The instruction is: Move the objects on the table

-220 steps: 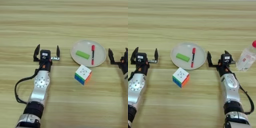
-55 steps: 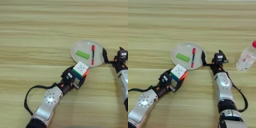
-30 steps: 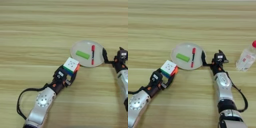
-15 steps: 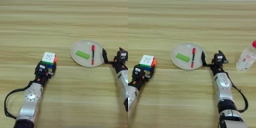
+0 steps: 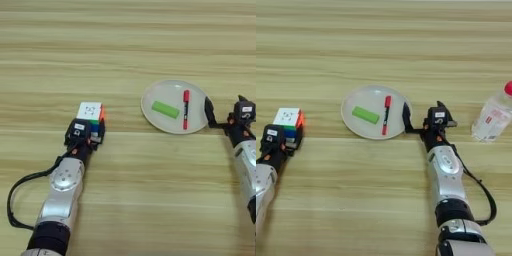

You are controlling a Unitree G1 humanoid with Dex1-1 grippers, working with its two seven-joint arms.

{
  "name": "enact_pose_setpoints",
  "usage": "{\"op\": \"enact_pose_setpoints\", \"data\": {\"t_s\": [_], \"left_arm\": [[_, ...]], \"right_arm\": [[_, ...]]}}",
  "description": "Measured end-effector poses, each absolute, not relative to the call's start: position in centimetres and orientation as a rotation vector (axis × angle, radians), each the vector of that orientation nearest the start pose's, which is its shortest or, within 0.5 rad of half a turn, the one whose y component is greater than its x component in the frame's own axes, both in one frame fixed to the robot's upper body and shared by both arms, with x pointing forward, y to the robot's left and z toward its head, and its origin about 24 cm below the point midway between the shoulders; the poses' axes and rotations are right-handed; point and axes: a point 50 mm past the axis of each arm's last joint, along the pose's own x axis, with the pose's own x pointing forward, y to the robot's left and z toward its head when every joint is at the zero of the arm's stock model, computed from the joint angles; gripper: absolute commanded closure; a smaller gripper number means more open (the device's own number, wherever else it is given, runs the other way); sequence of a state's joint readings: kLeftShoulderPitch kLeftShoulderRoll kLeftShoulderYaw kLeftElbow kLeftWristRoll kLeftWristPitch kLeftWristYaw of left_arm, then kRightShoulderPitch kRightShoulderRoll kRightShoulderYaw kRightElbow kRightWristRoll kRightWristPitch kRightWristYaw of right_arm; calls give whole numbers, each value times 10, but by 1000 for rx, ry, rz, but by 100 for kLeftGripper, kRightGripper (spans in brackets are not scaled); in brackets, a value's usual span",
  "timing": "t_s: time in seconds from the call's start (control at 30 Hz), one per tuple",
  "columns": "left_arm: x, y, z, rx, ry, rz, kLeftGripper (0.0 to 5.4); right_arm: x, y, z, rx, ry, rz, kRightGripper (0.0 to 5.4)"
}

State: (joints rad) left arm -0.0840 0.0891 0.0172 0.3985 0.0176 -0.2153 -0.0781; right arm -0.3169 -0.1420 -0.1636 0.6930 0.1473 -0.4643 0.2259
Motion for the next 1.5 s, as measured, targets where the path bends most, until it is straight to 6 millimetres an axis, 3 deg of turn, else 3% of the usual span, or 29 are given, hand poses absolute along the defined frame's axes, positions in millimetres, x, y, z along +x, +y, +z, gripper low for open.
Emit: {"op": "enact_pose_setpoints", "data": {"t_s": [0.63, 1.37, 1.5], "left_arm": [[262, 165, -3, 122, 53, -68, 1], [267, 172, 33, 120, -187, 19, 1], [268, 174, 35, 118, -206, 47, 1]], "right_arm": [[299, -198, 20, 19, -105, 59, 0], [298, -199, 20, 11, -105, 60, 0], [298, -194, 29, -80, -152, 96, 0]]}}
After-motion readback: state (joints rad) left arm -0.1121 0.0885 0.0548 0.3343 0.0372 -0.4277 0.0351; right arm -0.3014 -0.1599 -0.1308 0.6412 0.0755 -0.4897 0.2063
